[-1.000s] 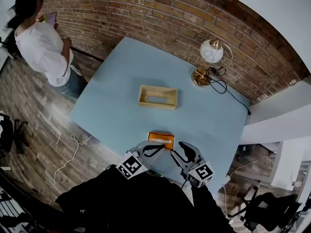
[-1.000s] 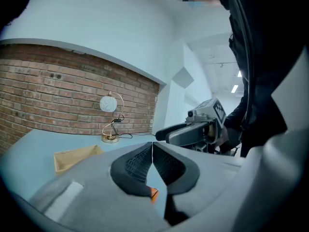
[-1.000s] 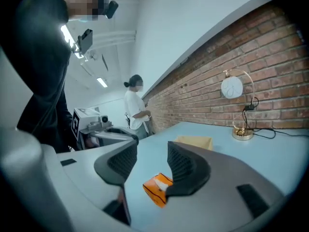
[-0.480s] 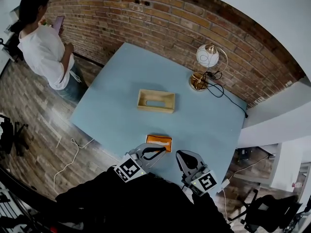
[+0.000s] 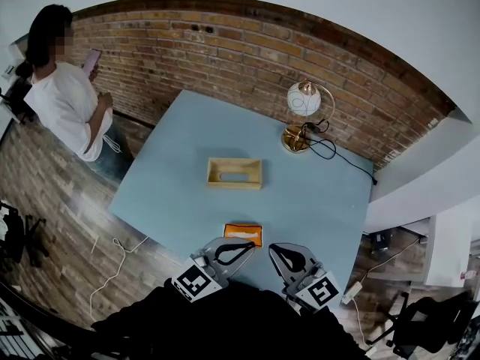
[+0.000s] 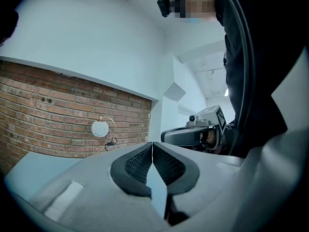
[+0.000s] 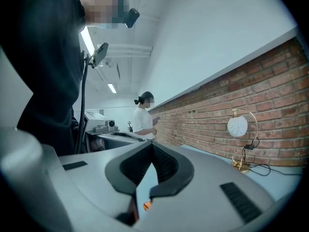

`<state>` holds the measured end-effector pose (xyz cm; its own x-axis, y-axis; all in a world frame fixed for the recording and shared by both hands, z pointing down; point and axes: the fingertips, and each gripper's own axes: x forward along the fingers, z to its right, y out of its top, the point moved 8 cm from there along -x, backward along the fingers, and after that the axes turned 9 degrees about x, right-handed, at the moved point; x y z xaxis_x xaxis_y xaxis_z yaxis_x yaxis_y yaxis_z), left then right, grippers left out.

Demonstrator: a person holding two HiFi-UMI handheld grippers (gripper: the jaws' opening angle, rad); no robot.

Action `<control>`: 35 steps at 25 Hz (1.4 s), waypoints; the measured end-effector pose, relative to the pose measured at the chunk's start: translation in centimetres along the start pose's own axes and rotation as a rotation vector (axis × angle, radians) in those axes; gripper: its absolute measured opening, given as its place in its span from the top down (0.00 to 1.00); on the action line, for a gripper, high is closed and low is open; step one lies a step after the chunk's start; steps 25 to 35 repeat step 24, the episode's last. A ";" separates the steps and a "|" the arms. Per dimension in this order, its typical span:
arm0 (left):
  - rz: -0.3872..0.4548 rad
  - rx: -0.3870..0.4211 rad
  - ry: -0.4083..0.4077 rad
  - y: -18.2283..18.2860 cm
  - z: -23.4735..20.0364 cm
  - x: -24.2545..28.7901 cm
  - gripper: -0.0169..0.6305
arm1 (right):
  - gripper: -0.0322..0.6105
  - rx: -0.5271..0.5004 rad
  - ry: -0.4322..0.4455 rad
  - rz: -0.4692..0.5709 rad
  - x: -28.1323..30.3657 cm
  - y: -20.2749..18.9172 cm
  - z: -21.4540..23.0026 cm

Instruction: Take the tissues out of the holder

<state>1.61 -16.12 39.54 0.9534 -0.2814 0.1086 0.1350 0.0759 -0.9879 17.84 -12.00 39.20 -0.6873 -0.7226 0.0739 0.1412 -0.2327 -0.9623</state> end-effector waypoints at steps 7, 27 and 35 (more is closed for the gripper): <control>0.024 -0.021 0.025 0.5 0.6 -0.2 0.96 | 0.94 -0.020 0.020 0.016 -0.1 0.5 -0.5; 0.035 -0.032 0.037 0.7 2.5 -1.2 0.96 | 0.94 -0.030 0.029 0.020 -1.0 -0.1 -2.2; 0.035 -0.032 0.037 0.7 2.5 -1.2 0.96 | 0.94 -0.030 0.029 0.020 -1.0 -0.1 -2.2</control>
